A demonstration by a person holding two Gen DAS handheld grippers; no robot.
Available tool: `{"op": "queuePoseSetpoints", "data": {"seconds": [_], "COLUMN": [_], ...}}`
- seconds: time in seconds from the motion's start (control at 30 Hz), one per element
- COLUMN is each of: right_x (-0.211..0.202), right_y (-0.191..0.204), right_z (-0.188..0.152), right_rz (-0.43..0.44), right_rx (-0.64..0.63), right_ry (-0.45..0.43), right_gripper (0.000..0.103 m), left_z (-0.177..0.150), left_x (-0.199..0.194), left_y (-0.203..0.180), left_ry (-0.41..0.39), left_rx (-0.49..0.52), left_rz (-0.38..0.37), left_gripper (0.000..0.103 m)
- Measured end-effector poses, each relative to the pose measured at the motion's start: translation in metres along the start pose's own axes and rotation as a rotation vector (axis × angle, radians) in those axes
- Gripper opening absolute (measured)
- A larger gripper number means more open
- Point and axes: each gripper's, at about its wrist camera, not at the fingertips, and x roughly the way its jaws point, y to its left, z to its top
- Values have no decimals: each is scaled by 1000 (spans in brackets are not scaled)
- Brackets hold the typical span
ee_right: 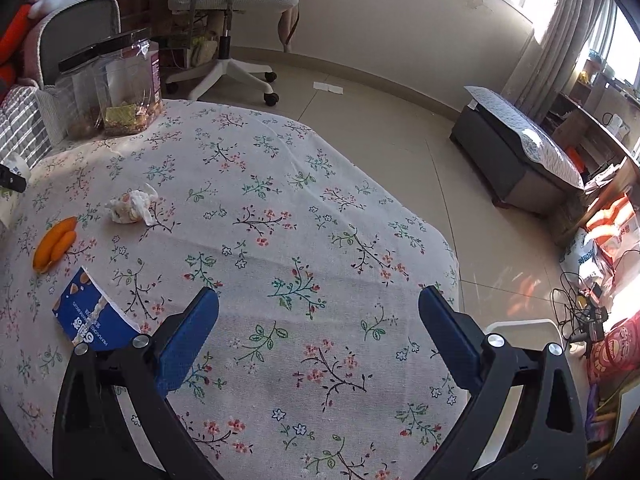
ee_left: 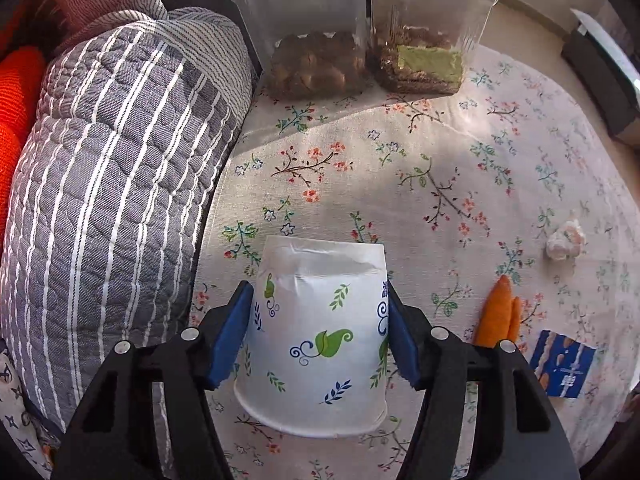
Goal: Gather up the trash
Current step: 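Lower the left gripper onto the white paper cup and grasp it, then lift the paper cup with the left gripper while the right gripper grasps the crumpled white wrapper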
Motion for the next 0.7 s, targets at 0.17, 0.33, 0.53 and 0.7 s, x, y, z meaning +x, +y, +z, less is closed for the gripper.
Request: {"op": "queuePoseSetpoints", "data": {"seconds": [0.17,0.33,0.53,0.7], "right_x": [4,27,74,102], "right_y": [30,63,92,107], "right_z": [19,50,67,72], "right_rz": [152,266,366,423], "right_rx": [-51,-5,162,358], "right_ry": [12,68,213,340], "right_gripper": [96,96,95,83], "left_z": [-13,-15,-10,-5], "left_x": [-53,-84,-88,-79], "left_y": [-30,-59,-31,-19], "left_ry": [-145,-357,-418,-379], "left_rx": [-198,-237,-291,-343], "left_rz": [-295,-320,-298,-362], "left_gripper": [62,62,63,63]}}
